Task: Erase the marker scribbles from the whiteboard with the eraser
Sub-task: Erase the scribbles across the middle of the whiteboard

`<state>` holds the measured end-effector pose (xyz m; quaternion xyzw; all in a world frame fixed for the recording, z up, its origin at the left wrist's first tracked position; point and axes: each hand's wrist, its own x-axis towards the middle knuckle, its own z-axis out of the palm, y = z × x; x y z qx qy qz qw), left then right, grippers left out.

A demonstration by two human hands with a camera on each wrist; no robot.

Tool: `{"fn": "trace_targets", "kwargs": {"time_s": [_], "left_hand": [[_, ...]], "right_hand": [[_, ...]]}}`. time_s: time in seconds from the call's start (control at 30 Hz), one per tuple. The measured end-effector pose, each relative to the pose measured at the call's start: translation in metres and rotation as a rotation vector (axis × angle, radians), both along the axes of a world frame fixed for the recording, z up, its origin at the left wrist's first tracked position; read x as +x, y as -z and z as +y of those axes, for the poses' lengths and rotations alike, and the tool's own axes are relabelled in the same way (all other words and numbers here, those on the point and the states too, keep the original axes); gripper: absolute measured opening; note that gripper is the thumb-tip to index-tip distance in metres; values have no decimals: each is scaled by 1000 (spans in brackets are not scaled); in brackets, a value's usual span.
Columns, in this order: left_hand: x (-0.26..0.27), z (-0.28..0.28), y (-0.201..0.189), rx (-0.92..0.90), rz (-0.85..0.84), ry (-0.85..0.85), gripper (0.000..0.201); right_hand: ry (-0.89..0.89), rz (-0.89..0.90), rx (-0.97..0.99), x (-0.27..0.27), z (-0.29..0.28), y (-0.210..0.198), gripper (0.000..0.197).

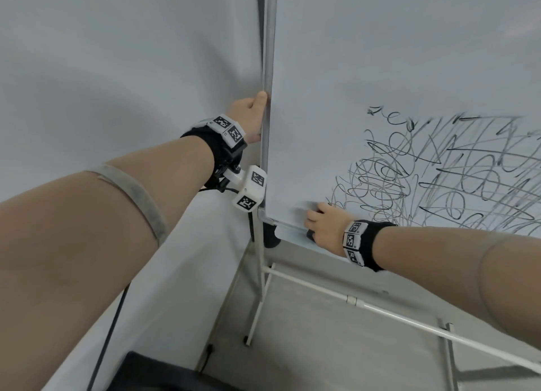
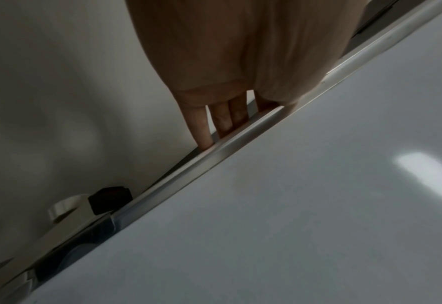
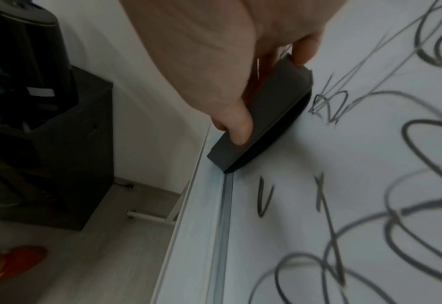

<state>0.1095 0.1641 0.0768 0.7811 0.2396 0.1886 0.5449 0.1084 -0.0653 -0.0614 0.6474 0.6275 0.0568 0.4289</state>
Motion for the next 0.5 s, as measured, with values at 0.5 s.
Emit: {"fn": "trace_targets", "kwargs": {"time_s": [0.5], "left_hand": [[5, -6, -4, 112, 22, -5, 52]], "right_hand": [[767, 523, 647, -32, -53, -1, 49]]}}
